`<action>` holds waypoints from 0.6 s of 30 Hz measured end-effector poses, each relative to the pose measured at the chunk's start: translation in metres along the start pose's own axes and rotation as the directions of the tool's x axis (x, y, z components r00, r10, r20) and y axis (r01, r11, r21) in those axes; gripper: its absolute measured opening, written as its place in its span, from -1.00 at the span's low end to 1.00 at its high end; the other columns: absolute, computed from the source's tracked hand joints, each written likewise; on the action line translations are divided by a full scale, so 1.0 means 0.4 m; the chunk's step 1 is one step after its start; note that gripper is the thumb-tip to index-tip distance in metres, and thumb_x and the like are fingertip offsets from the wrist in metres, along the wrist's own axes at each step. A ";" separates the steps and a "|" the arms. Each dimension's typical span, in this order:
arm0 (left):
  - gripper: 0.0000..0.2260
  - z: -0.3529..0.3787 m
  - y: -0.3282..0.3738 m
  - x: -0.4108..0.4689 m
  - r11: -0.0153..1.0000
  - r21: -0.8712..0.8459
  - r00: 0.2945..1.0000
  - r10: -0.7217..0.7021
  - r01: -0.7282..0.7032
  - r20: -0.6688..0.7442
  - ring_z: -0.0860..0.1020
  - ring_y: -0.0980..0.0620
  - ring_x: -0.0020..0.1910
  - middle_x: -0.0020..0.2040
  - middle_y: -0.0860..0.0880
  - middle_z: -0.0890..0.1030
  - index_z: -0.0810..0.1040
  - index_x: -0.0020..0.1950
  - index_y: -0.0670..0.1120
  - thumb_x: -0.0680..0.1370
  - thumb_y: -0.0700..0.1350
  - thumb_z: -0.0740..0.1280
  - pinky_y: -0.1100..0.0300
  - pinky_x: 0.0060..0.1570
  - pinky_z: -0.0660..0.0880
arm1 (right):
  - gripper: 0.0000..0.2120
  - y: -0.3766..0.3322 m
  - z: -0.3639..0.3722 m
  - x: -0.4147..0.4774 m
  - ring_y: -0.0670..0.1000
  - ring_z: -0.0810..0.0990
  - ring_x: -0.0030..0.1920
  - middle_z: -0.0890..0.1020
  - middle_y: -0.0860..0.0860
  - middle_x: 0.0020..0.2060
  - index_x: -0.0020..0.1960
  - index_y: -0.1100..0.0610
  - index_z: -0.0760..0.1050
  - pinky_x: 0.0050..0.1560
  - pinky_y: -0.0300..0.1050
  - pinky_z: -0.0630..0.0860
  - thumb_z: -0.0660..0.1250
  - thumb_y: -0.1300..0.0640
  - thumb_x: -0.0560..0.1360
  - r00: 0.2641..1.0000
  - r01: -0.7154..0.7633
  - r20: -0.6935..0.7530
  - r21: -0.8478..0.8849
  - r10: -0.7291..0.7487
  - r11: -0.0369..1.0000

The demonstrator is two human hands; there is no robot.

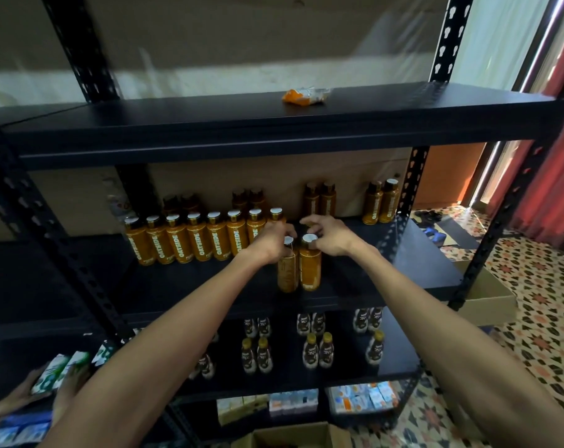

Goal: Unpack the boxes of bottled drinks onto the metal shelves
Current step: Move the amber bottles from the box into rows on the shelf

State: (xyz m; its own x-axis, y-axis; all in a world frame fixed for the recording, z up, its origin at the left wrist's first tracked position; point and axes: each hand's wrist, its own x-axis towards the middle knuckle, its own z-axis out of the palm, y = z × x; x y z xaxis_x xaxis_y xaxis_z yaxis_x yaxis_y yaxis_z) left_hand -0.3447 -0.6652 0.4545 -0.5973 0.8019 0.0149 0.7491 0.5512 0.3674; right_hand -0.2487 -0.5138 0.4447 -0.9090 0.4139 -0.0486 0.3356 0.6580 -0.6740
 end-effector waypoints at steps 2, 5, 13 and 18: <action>-0.58 -0.002 0.003 -0.001 1.000 0.004 1.000 -0.003 0.003 0.003 0.45 -0.08 0.33 0.38 -0.11 0.44 0.48 0.35 -0.02 0.51 -0.17 0.46 0.14 0.10 0.42 | -0.30 -0.006 -0.003 -0.006 0.06 0.47 0.39 0.46 0.03 0.42 0.51 -0.09 0.33 0.18 -0.16 0.51 0.48 0.23 0.46 1.000 0.029 0.009 -0.017 -0.029 0.999; -0.58 -0.001 0.007 -0.002 1.000 0.001 1.000 -0.014 0.014 -0.006 0.44 -0.08 0.33 0.37 -0.11 0.42 0.47 0.36 -0.02 0.52 -0.17 0.45 0.11 0.16 0.45 | -0.28 -0.003 0.009 -0.014 0.09 0.40 0.43 0.40 0.06 0.45 0.54 -0.03 0.31 0.25 -0.13 0.39 0.53 0.05 0.46 0.998 0.033 -0.054 -0.051 -0.035 0.998; -0.57 -0.003 0.011 -0.010 1.000 0.019 1.000 -0.015 0.015 -0.008 0.44 -0.09 0.33 0.39 -0.11 0.41 0.47 0.35 0.01 0.51 -0.17 0.46 0.06 0.20 0.47 | -0.41 0.001 0.009 -0.011 0.04 0.53 0.32 0.53 0.08 0.35 0.47 -0.02 0.41 0.18 -0.13 0.53 0.48 0.21 0.50 0.999 0.024 -0.022 0.021 -0.024 0.999; -0.58 0.001 0.007 -0.008 1.000 0.000 1.000 0.004 -0.004 -0.019 0.42 -0.09 0.35 0.38 -0.11 0.41 0.46 0.38 -0.03 0.53 -0.19 0.43 0.09 0.21 0.42 | -0.42 0.012 0.031 -0.017 0.06 0.48 0.38 0.50 0.05 0.38 0.47 0.00 0.42 0.27 -0.11 0.46 0.50 0.16 0.50 0.996 0.028 -0.085 -0.001 -0.028 1.000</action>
State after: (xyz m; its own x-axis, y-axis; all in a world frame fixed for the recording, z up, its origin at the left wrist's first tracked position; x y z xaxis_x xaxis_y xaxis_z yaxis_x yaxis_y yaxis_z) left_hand -0.3406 -0.6661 0.4553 -0.5994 0.7997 0.0345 0.7519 0.5477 0.3670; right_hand -0.2440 -0.5211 0.4327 -0.8938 0.4472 0.0337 0.3098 0.6699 -0.6747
